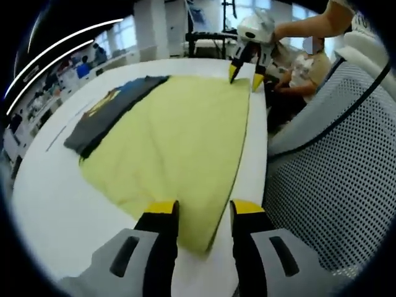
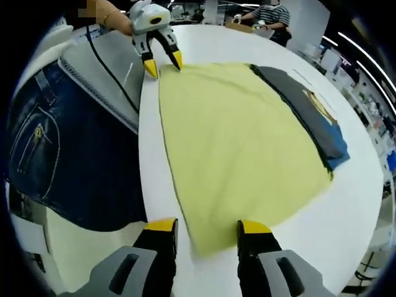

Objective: Fold the garment on the visible template until the final outline fits inside the template.

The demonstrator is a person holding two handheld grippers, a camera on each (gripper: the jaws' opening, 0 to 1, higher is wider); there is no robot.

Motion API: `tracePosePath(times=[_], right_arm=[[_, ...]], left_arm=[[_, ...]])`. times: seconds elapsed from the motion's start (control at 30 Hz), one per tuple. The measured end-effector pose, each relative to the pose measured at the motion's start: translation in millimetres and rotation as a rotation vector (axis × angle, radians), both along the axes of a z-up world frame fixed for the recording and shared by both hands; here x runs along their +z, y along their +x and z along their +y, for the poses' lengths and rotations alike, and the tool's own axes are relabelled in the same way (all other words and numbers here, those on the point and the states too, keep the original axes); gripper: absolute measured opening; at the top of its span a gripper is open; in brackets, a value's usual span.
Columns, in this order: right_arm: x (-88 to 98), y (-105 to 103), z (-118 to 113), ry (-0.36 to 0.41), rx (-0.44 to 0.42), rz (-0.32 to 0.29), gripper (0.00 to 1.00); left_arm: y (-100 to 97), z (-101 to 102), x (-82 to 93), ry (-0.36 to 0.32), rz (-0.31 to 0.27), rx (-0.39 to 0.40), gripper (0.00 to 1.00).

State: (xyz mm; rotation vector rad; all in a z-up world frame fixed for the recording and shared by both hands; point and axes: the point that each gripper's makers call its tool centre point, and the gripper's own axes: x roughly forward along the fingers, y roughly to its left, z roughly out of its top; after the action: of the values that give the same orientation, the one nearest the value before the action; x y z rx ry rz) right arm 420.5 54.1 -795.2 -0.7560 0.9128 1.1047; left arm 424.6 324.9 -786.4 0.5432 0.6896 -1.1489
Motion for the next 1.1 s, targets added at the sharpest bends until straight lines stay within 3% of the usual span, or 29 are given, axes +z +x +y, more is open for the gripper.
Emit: tracePosePath(times=[0.27, 0.63, 1.1], right_arm=[[1.0, 1.4, 1.5, -0.001, -0.001, 0.011, 0.24], [0.2, 4.6, 3.4, 0.003, 0.001, 0.027, 0.00], [11.6, 4.2, 2.1, 0.045, -0.052, 0.022, 0.00]], left_arm=[[5.5, -0.1, -3.0, 0.011, 0.004, 0.019, 0.28], [17.2, 3.9, -6.2, 0.032, 0.011, 0.073, 0.07], [19.7, 7.7, 7.8, 0.009, -0.012, 0.091, 0.02]])
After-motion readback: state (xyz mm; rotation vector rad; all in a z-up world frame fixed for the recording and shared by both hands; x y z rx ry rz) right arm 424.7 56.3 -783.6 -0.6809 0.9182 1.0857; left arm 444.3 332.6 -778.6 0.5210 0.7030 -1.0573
